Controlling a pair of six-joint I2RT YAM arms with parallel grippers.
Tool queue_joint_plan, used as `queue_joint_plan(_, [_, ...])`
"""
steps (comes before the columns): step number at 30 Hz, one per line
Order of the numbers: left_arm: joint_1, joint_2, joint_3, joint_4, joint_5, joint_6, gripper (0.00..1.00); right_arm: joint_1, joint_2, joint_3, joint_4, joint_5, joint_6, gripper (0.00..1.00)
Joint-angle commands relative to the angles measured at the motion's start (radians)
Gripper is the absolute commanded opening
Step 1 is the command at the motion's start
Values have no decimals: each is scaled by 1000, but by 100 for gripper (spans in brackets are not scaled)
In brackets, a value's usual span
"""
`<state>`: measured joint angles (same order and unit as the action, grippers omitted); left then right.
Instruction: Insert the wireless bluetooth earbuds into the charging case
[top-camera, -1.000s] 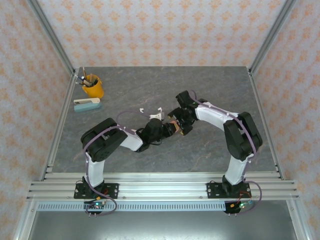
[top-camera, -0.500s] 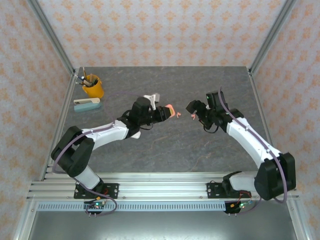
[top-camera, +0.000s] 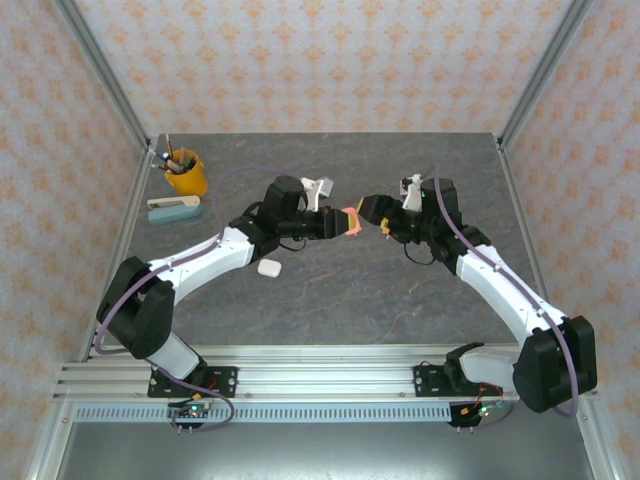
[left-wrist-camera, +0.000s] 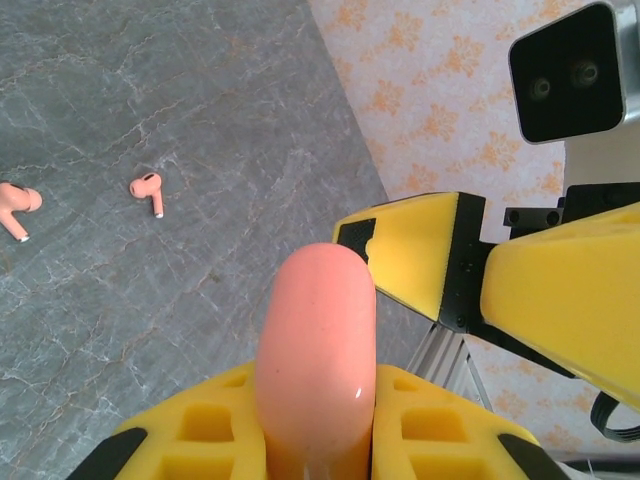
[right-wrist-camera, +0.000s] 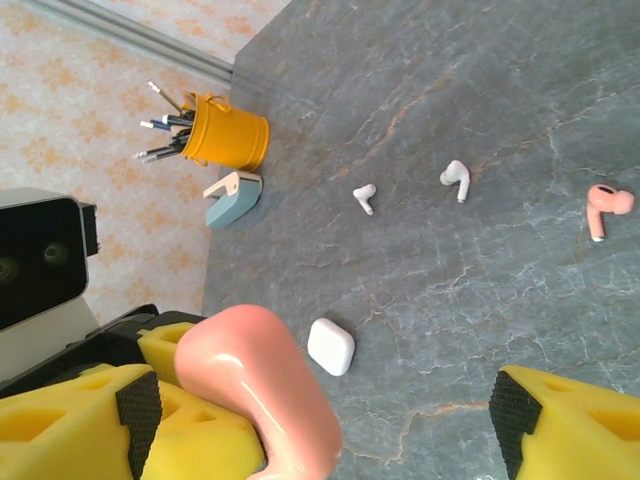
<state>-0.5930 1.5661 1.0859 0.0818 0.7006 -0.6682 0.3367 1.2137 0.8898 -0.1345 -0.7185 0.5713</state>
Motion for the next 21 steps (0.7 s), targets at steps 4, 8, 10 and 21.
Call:
queue_joint_plan(4, [8, -2, 46, -32, 31, 28, 0, -1, 43, -20, 59, -67, -25, 84])
queue_joint_plan(8, [8, 1, 61, -40, 36, 35, 0, -2, 79, -33, 71, -87, -22, 81])
queue_joint_plan(10, [8, 0, 68, -46, 39, 40, 0, -3, 98, -45, 73, -85, -22, 80])
queue_joint_plan(21, [15, -64, 69, -90, 53, 73, 0, -101, 162, -122, 130, -7, 59, 75])
